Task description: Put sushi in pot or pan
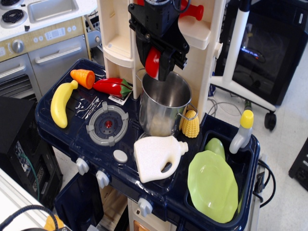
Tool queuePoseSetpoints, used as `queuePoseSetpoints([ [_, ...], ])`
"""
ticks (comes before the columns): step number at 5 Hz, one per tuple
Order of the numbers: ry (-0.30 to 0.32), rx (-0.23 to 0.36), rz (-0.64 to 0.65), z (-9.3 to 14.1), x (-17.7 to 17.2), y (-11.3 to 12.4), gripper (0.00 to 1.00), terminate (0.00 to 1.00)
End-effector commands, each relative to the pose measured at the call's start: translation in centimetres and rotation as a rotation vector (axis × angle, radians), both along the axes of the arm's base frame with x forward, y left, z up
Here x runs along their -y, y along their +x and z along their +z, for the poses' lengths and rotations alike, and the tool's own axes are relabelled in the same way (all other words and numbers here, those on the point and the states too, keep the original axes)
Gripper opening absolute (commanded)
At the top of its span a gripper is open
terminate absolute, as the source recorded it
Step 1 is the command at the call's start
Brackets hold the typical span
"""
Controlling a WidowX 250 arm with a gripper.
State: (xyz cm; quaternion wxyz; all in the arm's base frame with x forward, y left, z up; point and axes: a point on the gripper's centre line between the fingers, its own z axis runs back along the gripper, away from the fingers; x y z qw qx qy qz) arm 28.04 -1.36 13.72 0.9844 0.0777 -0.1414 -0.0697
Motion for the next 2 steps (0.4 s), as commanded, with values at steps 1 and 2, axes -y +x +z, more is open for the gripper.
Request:
queuePoseSetpoints([
  [1, 0.013, 0.109, -0.022, 1.42, 0.33, 1.18, 1.00, 0.00],
  [2, 0.013, 0.109, -0.022, 1.42, 0.33, 1.18, 1.00, 1.00],
])
